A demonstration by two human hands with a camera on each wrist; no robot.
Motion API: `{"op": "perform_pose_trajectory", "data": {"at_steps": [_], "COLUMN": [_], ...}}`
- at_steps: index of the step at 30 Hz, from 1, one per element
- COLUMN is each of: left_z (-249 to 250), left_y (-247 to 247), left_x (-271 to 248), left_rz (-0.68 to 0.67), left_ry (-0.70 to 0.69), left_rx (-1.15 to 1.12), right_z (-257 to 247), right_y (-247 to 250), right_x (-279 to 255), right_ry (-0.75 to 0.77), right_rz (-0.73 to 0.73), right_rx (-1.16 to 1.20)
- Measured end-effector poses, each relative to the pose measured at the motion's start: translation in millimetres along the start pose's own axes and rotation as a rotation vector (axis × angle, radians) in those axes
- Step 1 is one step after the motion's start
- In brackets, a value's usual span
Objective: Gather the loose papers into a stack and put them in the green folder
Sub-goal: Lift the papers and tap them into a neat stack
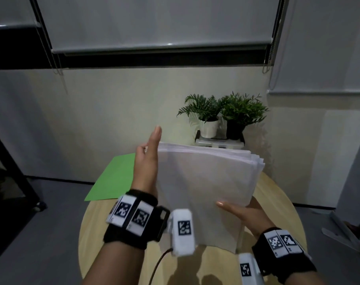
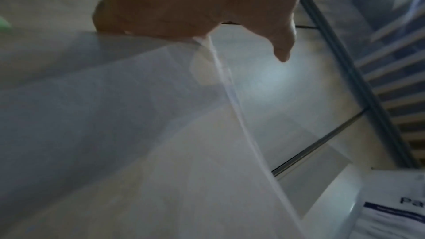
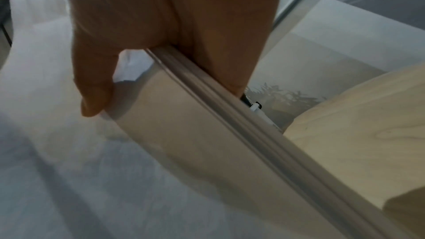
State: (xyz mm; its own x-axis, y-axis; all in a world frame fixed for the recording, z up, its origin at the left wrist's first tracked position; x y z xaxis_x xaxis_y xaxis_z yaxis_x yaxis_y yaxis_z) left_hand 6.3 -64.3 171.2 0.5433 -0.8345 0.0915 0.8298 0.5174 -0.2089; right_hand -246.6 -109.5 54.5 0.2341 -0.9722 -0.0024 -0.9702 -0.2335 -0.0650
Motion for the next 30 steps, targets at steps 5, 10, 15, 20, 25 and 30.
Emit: {"op": "perform_pose_trajectory", "data": {"at_steps": [5, 10, 15, 20, 25, 30], "left_z": [5.9, -1.1, 4.2, 64.8, 11.1, 18.2], "left_y": [-0.4, 7.7, 7.9, -45.6, -136.9, -73.2], "left_x": [3.2, 8.5, 5.0, -57.5, -124.8, -76.9], "left_rz": [0.221, 0.252, 0.229, 0.194, -0.556, -0.068], "left_ry": [-0.047, -0.050, -0.046, -0.800, -0.991, -0.830], "left_rx": [0.109, 0.105, 0.219, 0.992, 1.384, 1.225], "right_z": [0.7, -1.4, 3.2, 10.0, -72.9, -0.7], "right_y": [-6.7, -6.9, -5.6, 6.5, -22.6, -7.2], "right_x": [-8.2, -12.3, -8.1, -3.7, -26.1, 0.2], "right_ry": [0.010, 0.015, -0.024, -0.060, 0.487, 0.063], "right_rz": [0.014, 0.063, 0.071, 0.112, 0.330, 0.033], "right_rx": [-0.001, 0.007, -0.011, -0.068, 0.192, 0.011]}}
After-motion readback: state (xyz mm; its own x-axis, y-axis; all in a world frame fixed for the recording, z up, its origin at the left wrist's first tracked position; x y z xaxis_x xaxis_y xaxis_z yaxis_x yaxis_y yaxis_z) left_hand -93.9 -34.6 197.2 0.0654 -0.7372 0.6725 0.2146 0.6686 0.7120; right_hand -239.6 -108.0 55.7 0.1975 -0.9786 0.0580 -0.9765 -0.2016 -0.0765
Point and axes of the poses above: each hand's wrist, its own x-axis towards the middle knuckle, its own y-axis out of the back of the hand, z = x × y, the point moved 7 cm from there along x, towards the middle knuckle, and after that the axes turned 6 degrees about x, right-handed, at the moved point
